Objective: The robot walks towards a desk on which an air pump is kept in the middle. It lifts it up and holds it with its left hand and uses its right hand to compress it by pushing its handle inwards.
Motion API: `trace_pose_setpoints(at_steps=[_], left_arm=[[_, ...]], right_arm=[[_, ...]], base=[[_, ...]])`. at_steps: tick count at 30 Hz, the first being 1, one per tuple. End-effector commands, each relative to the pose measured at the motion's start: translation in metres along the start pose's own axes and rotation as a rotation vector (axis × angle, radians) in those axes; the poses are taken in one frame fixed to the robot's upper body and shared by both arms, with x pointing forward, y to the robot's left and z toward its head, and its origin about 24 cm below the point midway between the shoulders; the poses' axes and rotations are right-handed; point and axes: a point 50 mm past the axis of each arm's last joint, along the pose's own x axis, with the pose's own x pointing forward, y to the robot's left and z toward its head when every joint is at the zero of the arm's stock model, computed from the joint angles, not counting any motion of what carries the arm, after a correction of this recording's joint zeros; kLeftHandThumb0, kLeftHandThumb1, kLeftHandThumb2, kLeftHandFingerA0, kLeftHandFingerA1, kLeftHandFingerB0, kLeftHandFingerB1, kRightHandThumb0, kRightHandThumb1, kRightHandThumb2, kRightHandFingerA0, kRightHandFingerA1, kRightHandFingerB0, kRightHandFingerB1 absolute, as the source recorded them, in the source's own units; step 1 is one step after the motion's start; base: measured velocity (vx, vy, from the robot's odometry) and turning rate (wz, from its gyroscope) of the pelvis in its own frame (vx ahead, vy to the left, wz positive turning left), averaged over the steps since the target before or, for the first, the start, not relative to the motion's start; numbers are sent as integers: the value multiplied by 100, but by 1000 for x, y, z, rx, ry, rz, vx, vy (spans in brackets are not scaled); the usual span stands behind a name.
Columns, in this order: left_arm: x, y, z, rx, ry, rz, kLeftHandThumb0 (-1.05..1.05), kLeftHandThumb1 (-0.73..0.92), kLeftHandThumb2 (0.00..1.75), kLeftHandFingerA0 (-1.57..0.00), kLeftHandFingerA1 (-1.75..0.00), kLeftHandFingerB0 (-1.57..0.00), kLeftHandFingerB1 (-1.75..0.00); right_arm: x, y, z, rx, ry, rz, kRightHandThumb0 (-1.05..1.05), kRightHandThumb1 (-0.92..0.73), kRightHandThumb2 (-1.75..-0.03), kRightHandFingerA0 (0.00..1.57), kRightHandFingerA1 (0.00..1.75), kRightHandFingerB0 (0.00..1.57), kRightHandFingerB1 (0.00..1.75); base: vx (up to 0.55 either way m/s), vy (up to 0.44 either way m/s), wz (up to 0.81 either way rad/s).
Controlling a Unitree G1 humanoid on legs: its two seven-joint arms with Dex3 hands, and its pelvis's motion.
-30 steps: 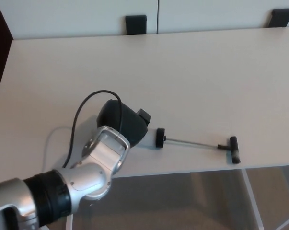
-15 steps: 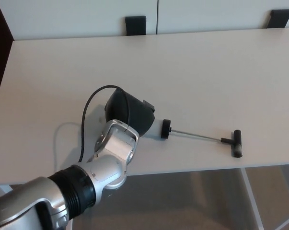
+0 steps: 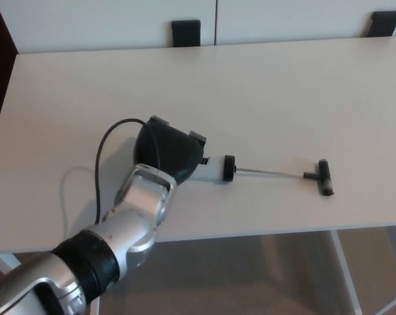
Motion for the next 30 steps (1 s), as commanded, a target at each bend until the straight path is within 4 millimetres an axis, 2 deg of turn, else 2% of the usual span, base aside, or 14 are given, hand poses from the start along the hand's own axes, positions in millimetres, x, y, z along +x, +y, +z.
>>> trace_pose_setpoints(at_steps=[1,4,5,7,9,10,12,13,17,23,24,27,28,30], left_arm=[[-25,-40,-26,-326,-120,-123,-7,78,46,-54,-169,-39,-146],[-27,-35,-39,-357,-109,-117,-5,76,44,-49,-167,-39,-141],[-28,-34,-43,-371,-105,-104,-7,76,43,-51,-169,-39,-145],[-30,-35,-47,-386,-95,-87,-11,80,50,-55,-167,-39,-144],[-31,-37,-49,-391,-86,-81,-11,80,50,-55,-167,-39,-144],[-32,-37,-49,-391,-84,-81,-29,63,79,-75,-129,-56,-113],[-32,-37,-50,-390,-85,-81,-29,63,79,-75,-129,-56,-113],[-33,-37,-52,-386,-83,-83,-11,82,49,-52,-167,-37,-143],[-36,-39,-60,-393,-71,-91,-12,81,52,-56,-166,-40,-142],[-38,-40,-63,-392,-73,-84,-13,82,52,-53,-165,-36,-139],[-38,-40,-64,-392,-77,-82,-29,64,76,-74,-131,-56,-115],[-39,-40,-64,-396,-84,-79,-29,64,76,-74,-131,-56,-115],[-40,-40,-64,-398,-85,-78,-13,83,53,-56,-166,-38,-141],[-40,-39,-64,-400,-87,-77,-13,83,53,-56,-166,-38,-141]], right_arm=[[-66,8,72,156,-386,-17,-38,-66,-61,94,52,73,47],[-82,15,111,127,-624,-25,-46,-71,-62,79,44,67,43],[-88,16,129,122,-728,-40,-53,-60,-98,55,59,41,52],[-97,15,158,102,-882,-66,-68,-63,-98,36,50,21,43],[-104,15,175,76,-975,-85,-68,-63,-98,36,50,21,43],[-106,15,181,71,-1015,-88,-62,-75,-63,35,32,30,30],[-107,15,184,72,-1032,-88,-62,-75,-63,35,32,30,30],[-109,16,196,84,-1129,-97,-57,-76,-63,33,31,28,29],[-121,20,233,41,-1414,-116,-58,-79,-64,26,29,23,28],[-123,24,255,30,-1518,-155,-61,-76,-64,32,31,27,29],[-117,26,263,14,-1534,-164,-61,-78,-64,30,30,23,28],[-109,28,273,-12,-1549,-180,-61,-78,-64,30,30,23,28],[-101,32,278,-10,-1508,-135,-64,-81,-64,22,28,16,27],[-94,35,281,-12,-1476,-101,-64,-81,-64,22,28,16,27]], base=[[0,0,0],[0,0,0],[0,0,0],[0,0,0],[0,0,0],[0,0,0],[0,0,0],[0,0,0],[0,0,0],[0,0,0],[0,0,0],[0,0,0],[0,0,0],[0,0,0]])
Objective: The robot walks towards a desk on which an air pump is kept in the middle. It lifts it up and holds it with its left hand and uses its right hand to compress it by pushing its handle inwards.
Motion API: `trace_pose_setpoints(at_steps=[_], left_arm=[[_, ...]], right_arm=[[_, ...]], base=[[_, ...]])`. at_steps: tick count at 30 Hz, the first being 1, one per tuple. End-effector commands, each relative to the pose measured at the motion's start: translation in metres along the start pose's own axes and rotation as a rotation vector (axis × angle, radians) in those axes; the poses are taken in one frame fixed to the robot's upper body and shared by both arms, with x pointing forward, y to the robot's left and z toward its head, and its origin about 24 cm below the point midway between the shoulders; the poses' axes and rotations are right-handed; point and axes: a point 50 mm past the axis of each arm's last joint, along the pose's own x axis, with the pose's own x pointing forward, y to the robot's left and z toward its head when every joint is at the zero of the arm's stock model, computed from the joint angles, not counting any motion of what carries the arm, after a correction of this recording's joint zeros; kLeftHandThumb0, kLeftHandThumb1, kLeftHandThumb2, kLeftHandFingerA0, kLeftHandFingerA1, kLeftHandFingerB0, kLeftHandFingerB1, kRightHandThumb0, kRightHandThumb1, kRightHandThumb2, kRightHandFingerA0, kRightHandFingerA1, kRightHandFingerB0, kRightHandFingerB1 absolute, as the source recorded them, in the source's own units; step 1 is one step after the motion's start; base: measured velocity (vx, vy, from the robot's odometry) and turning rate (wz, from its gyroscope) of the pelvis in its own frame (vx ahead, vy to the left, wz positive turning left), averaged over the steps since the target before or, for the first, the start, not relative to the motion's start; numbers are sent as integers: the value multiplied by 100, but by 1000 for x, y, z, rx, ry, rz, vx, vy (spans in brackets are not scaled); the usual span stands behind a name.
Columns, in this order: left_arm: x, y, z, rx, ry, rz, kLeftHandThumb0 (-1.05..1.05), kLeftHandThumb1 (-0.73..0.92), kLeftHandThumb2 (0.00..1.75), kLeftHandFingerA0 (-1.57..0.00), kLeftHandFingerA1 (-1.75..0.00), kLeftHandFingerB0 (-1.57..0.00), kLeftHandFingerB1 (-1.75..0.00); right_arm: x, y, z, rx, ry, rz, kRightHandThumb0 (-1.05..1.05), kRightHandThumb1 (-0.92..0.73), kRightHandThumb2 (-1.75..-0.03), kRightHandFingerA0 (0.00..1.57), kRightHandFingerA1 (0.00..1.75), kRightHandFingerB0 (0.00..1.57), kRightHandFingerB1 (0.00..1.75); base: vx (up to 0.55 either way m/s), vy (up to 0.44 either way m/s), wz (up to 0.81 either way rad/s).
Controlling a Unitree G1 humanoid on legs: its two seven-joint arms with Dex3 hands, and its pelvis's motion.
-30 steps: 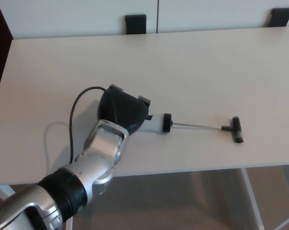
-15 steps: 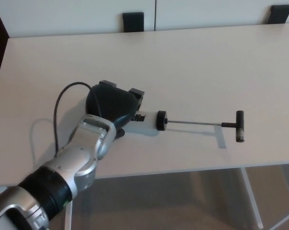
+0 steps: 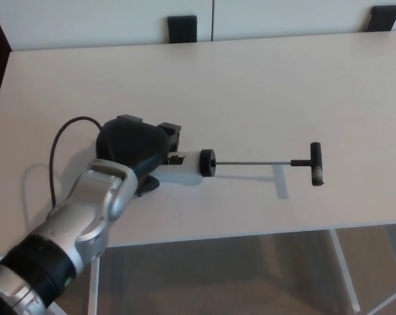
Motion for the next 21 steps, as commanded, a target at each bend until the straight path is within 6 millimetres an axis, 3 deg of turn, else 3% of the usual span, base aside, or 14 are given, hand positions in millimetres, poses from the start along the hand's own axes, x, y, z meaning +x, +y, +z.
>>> trace_pose_setpoints(at_steps=[1,2,3,4,5,10,11,12,13,14,15,21], left_arm=[[-26,-24,-28,-157,-60,-92,-9,83,53,-58,-166,-40,-142],[-26,-22,-29,-160,-59,-87,-9,83,53,-58,-166,-40,-142],[-25,-19,-29,-157,-61,-82,-10,84,53,-59,-169,-39,-142],[-24,-16,-30,-152,-64,-77,-10,84,53,-59,-169,-39,-142],[-24,-15,-31,-152,-65,-76,-11,85,53,-59,-170,-38,-143],[-24,-14,-31,-156,-68,-77,-11,85,53,-59,-170,-38,-143],[-24,-13,-31,-159,-73,-73,-14,88,54,-65,-172,-43,-143],[-24,-12,-30,-162,-77,-69,-14,88,54,-65,-172,-43,-143],[-24,-8,-26,-145,-97,-50,-5,80,51,-68,-174,-41,-147],[-24,-5,-22,-131,-113,-37,-5,80,51,-68,-174,-41,-147],[-24,3,-17,-105,-137,-24,-13,77,54,-55,-175,-38,-149],[-26,7,-15,-80,-158,-7,-15,78,58,-60,-175,-45,-139]], right_arm=[[60,15,83,-14,-491,-63,-63,-82,-65,20,28,16,26],[70,21,76,-12,-444,-45,-63,-82,-65,20,28,16,26],[85,29,56,-22,-336,-18,-71,-70,-107,3,30,3,31],[99,39,34,-39,-220,18,-71,-70,-107,3,30,3,31],[102,42,25,-36,-181,37,-82,-77,-109,7,18,7,20],[106,44,18,-28,-150,52,-82,-77,-109,7,18,7,20],[107,50,3,-9,-83,99,-82,-92,-70,0,21,0,18],[107,54,-8,5,-33,133,-82,-92,-70,0,21,0,18],[101,68,-31,58,78,209,-88,-84,-116,0,11,0,10],[95,77,-46,95,152,261,-88,-84,-116,0,11,0,10],[85,96,-65,151,250,327,-87,-83,-116,0,12,0,10],[79,115,-81,156,328,373,-91,-85,-118,0,10,0,8]], base=[[0,0,0],[0,0,0],[0,0,0],[0,0,0],[0,0,0],[0,0,0],[0,0,0],[0,0,0],[0,0,0],[0,0,0],[0,0,0],[0,0,0]])
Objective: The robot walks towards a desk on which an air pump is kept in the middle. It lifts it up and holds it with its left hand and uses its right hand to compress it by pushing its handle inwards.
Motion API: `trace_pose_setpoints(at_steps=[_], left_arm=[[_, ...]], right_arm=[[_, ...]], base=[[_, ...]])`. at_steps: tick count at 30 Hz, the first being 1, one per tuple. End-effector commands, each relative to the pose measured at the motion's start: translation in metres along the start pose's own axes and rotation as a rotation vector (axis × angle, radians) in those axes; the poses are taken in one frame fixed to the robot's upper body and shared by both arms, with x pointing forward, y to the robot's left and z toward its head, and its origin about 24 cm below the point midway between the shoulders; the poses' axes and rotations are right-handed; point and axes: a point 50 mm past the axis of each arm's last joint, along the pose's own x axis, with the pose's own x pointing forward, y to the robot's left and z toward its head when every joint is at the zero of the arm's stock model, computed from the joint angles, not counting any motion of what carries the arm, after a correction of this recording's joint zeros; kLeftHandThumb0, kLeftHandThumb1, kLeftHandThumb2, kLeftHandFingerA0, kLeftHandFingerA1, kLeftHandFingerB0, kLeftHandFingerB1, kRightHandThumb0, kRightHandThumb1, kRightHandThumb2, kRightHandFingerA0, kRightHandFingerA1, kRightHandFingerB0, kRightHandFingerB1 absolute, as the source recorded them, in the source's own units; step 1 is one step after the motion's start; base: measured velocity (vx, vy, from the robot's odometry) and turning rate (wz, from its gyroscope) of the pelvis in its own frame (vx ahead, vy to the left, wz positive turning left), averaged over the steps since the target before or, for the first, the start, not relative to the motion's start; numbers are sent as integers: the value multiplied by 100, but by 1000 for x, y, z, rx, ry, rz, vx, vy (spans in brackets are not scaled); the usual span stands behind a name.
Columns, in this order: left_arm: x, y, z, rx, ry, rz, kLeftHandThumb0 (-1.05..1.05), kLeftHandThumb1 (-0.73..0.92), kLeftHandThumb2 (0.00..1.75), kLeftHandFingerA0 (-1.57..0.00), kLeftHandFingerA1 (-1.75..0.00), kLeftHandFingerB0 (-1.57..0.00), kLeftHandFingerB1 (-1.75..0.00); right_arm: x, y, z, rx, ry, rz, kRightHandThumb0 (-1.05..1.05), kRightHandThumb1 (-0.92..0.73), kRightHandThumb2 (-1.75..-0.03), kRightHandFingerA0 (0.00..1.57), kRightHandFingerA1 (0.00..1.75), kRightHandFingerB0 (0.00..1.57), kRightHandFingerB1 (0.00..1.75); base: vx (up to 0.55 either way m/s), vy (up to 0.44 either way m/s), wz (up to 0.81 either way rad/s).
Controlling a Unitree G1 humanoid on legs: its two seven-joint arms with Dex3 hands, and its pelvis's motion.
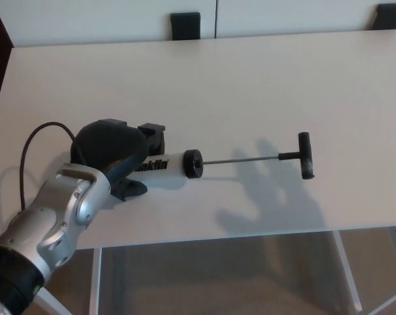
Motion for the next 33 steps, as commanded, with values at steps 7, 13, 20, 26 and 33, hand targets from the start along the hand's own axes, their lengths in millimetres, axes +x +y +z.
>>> trace_pose_setpoints(at_steps=[7,13,20,26,33], left_arm=[[-13,5,2,41,-94,-24,-12,74,56,-62,-175,-45,-144],[-15,9,3,45,-93,-22,-27,66,84,-101,-142,-64,-115],[-17,10,5,62,-98,-17,-12,75,58,-66,-175,-51,-141],[-17,10,5,67,-103,-23,-13,73,57,-65,-175,-51,-141],[-16,14,2,65,-103,-22,-12,78,57,-64,-175,-47,-150]], right_arm=[[-16,52,-93,53,481,164,-88,-83,-118,0,12,0,10],[-23,60,-105,94,526,174,-89,-83,-116,0,11,0,9],[-26,66,-104,134,519,198,-90,-83,-117,0,11,0,10],[-29,70,-100,198,522,197,-87,-87,-118,0,12,0,10],[-25,68,-97,244,507,187,-88,-89,-119,0,12,0,8]], base=[[0,0,0],[0,0,0],[0,0,0],[0,0,0],[0,0,0]])
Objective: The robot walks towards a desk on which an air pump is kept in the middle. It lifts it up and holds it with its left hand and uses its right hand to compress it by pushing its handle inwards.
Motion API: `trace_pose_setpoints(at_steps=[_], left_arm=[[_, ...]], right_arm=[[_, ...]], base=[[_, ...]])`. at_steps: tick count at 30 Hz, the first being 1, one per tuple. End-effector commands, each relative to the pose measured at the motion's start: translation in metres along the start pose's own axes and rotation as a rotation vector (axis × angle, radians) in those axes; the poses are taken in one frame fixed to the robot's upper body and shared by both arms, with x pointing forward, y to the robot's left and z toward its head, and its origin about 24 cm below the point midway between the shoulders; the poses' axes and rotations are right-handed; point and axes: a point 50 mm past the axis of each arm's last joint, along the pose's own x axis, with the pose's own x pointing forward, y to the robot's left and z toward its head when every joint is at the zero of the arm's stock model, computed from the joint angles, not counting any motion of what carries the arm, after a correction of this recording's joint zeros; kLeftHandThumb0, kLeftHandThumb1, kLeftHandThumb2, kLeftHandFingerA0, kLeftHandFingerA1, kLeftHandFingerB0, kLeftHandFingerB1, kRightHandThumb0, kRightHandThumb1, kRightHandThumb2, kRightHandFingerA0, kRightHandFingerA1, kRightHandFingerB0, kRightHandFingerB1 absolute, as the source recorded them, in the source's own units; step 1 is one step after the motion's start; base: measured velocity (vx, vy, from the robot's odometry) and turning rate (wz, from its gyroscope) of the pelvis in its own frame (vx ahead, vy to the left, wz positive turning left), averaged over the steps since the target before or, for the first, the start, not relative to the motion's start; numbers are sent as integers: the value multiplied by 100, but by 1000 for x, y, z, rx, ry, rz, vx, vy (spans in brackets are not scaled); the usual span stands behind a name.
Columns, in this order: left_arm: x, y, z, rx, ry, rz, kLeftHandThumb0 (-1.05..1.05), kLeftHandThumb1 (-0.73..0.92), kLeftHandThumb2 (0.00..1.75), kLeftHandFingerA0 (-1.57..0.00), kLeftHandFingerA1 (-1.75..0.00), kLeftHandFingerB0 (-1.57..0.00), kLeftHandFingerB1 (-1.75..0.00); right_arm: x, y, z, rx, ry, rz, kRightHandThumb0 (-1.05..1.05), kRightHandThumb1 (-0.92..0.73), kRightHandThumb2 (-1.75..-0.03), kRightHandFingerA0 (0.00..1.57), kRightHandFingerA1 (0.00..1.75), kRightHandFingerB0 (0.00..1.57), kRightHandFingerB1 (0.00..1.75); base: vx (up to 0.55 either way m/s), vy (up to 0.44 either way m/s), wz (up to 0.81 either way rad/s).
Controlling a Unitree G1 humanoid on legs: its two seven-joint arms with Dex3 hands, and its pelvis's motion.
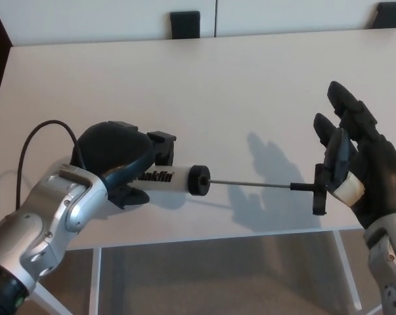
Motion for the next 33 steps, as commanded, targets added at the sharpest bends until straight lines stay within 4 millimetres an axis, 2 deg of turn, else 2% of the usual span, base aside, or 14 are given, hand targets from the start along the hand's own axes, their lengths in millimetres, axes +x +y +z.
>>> trace_pose_setpoints(at_steps=[1,2,5,10,11,16,17,18,22,23,24,25,29,33], left_arm=[[-2,2,-6,21,0,-11,-12,78,57,-64,-175,-47,-150],[-1,2,-6,20,1,-10,-16,76,58,-65,-175,-56,-129],[0,4,-4,18,4,-13,-13,73,56,-63,-175,-47,-146],[1,5,0,16,-4,-6,-13,73,57,-64,-175,-49,-141],[3,6,2,8,-7,-1,-16,75,55,-65,-175,-62,-116],[7,9,8,-9,-18,11,-15,75,54,-66,-175,-67,-103],[9,11,14,-23,-32,23,-21,72,55,-67,-173,-80,-69],[12,12,19,-30,-45,34,-17,78,54,-71,-174,-52,-122],[17,16,30,-35,-66,53,-23,78,54,-70,-175,-48,-126],[18,17,32,-36,-68,53,-21,79,55,-62,-174,-67,-87],[18,17,33,-37,-69,53,-21,79,55,-62,-174,-67,-87],[21,19,37,-39,-75,59,-34,64,64,-82,-155,-71,-51],[26,23,50,-40,-93,67,-40,66,67,-82,-152,-78,-57],[27,22,60,-33,-123,68,-22,69,59,-69,-161,-82,-67]], right_arm=[[-2,-4,2,57,-1,2,-88,-89,-119,0,12,0,8],[-1,-4,4,82,-2,0,-87,-88,-118,0,15,0,10],[1,-3,5,103,-4,0,-85,-87,-117,0,18,0,11],[2,-2,4,117,-6,-7,-84,-88,-117,1,18,0,11],[3,-1,4,123,-4,-14,-85,-87,-117,2,18,2,12],[4,2,2,138,-3,-27,-84,-87,-117,0,19,0,13],[4,4,1,146,-2,-35,-84,-87,-117,0,19,0,13],[5,6,1,146,-3,-40,-82,-88,-118,0,19,0,14],[8,10,-1,148,-7,-54,-83,-88,-118,2,20,1,14],[8,10,-1,148,-7,-59,-84,-86,-116,6,22,6,15],[8,10,-1,148,-7,-63,-84,-86,-116,6,22,6,15],[9,10,-1,149,-11,-73,-85,-87,-117,7,22,7,15],[12,11,-2,156,-24,-91,-82,-85,-117,6,25,6,18],[12,10,-4,175,-36,-119,-83,-85,-117,7,28,7,18]], base=[[0,0,0],[0,0,0],[0,0,0],[0,0,0],[0,0,0],[0,0,0],[0,0,0],[0,0,0],[0,0,0],[0,0,0],[0,0,0],[0,0,0],[0,0,0],[0,0,0]])
